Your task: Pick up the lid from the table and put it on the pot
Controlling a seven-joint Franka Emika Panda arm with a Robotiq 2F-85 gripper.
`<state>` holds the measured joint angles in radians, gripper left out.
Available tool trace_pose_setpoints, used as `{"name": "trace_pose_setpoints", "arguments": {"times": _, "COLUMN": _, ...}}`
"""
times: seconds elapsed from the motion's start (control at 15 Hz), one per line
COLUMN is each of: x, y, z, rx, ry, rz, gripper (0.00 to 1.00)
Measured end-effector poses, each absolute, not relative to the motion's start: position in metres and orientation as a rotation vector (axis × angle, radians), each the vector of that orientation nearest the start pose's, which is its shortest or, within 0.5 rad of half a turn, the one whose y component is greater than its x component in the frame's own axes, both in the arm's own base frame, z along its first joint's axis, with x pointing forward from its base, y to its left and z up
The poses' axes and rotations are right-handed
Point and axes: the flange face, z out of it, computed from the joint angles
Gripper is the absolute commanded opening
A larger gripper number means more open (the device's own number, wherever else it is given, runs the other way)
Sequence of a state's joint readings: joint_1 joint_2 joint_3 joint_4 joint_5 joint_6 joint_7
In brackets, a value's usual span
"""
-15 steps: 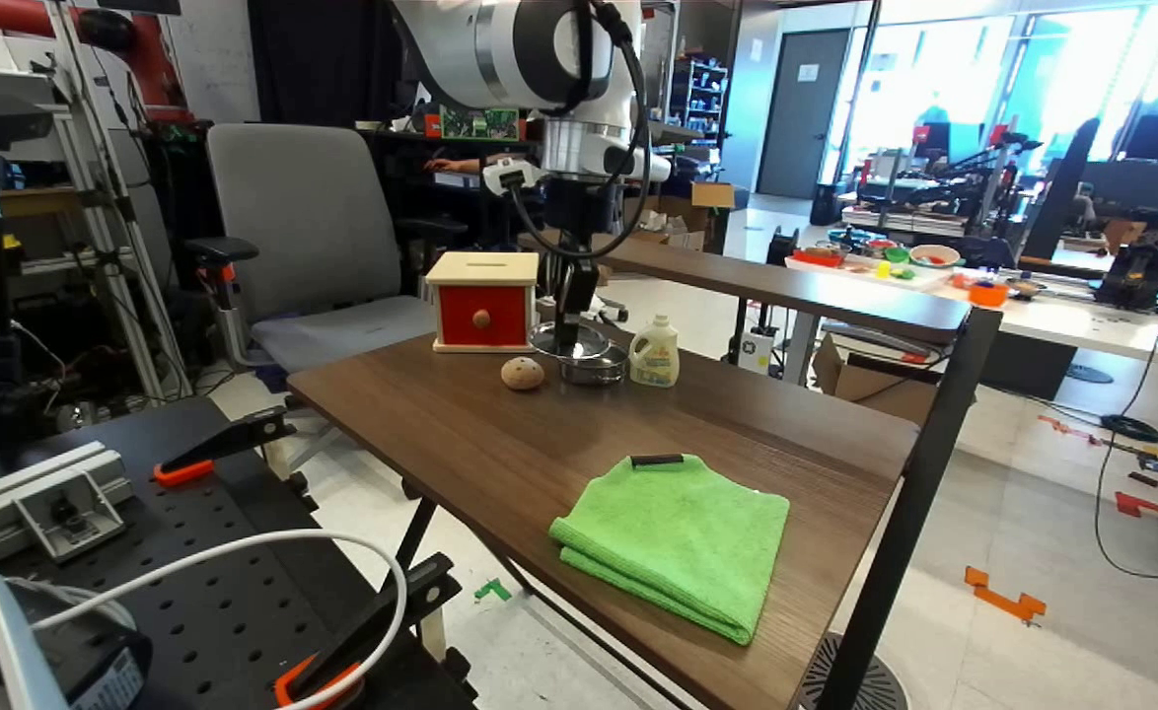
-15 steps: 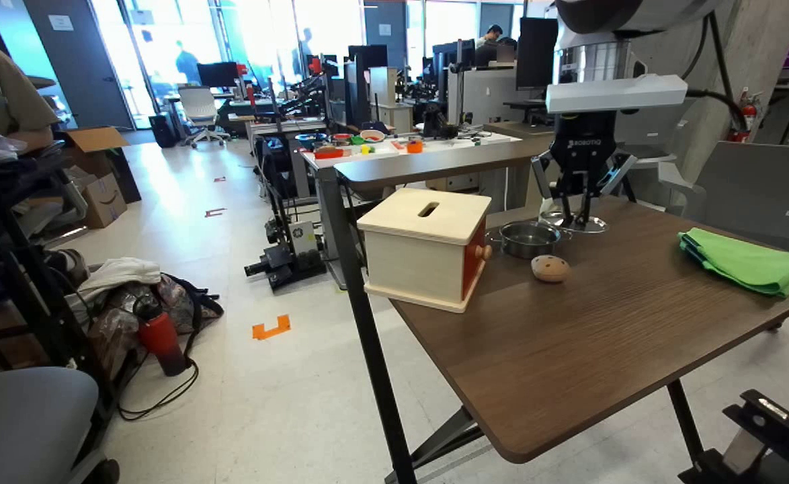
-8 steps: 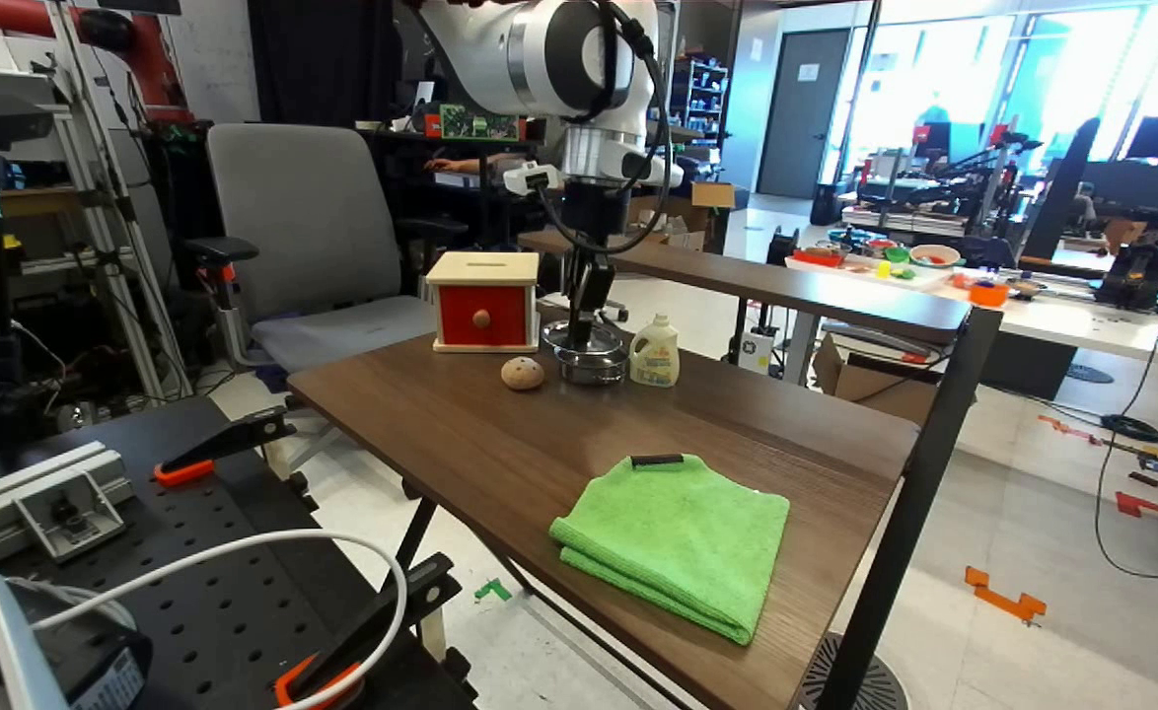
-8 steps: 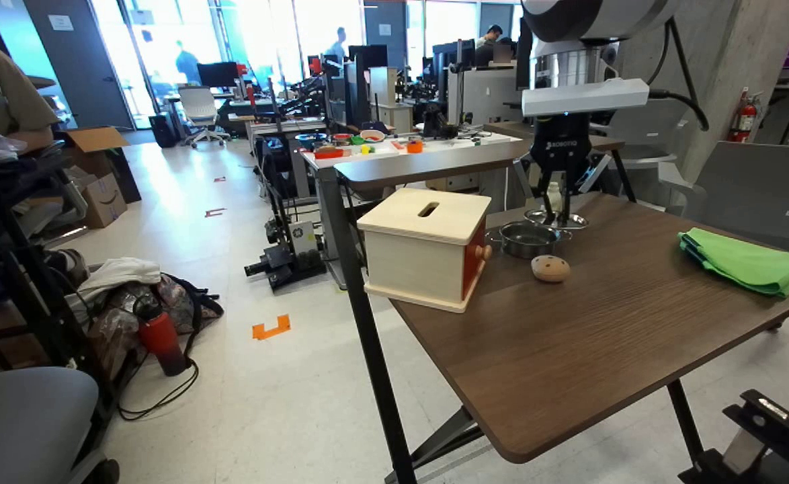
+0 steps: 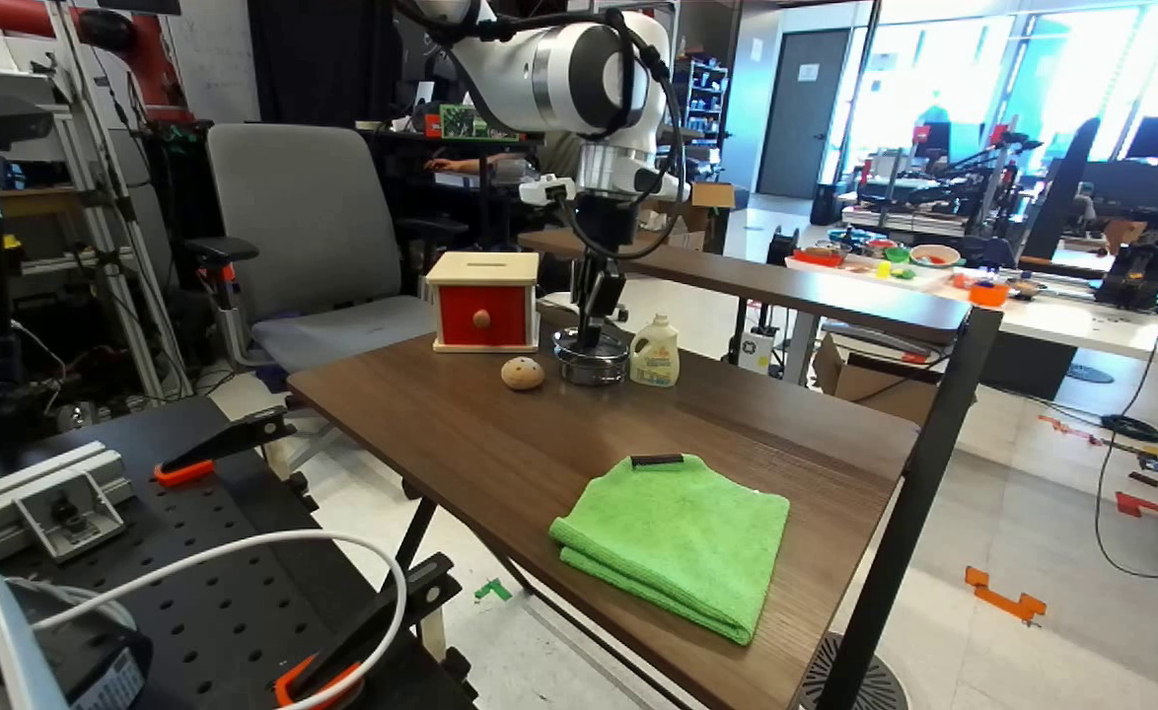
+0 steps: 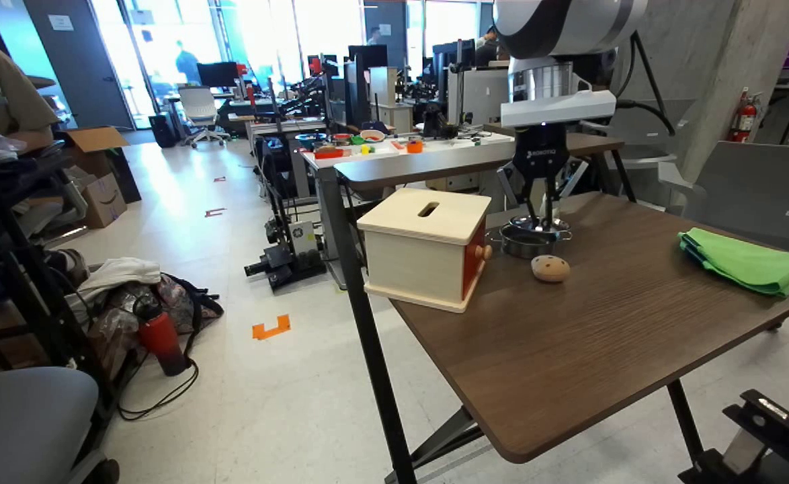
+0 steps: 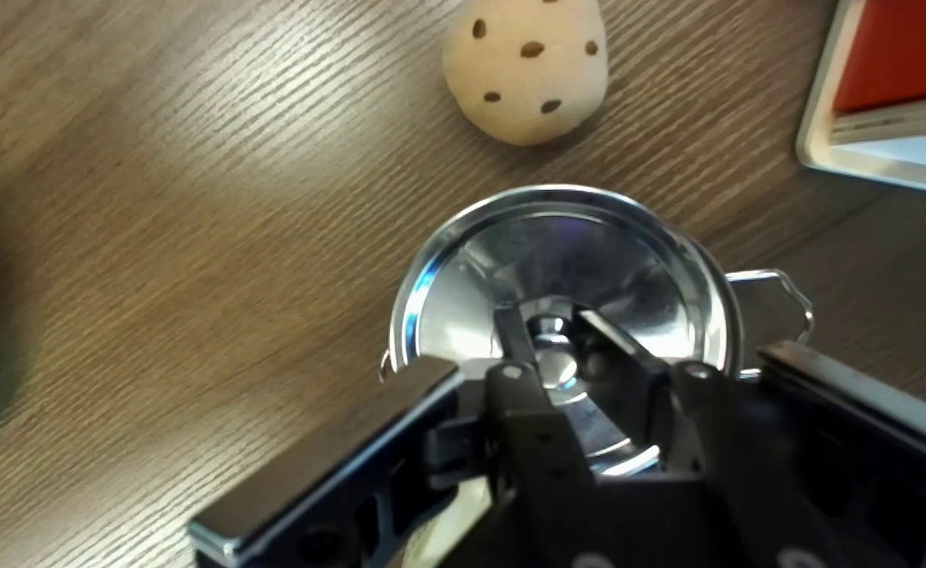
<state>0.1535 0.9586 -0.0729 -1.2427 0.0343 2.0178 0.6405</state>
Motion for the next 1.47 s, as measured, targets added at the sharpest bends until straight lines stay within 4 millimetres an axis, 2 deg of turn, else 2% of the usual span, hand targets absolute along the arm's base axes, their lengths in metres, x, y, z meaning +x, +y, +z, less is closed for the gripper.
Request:
{"name": "trace_pose_setpoints", "arguments": {"times": 0.47, "x": 0.746, "y": 0.089, "z": 0.161, "rx": -3.121, "ry": 0.848, "rz": 0.269, "gripper": 0.06}}
{"name": "trace_pose_setpoints", "arguments": {"times": 0.87, "x": 0.755, "y": 0.099, "z": 0.153, "rx": -3.139, "ry": 0.839, "rz": 0.258, "gripper": 0.06}}
{"name": "trace_pose_setpoints", "arguments": {"times": 1.4, "x": 0.762, "y": 0.109, "z": 0.153, "rx": -3.168, "ry": 0.857, "rz": 0.197, "gripper": 0.06}}
{"name": "trace_pose_setpoints", "arguments": {"times": 1.47, "x": 0.762, "y": 0.11, "z": 0.152, "rx": -3.172, "ry": 0.859, "rz": 0.194, "gripper": 0.47}}
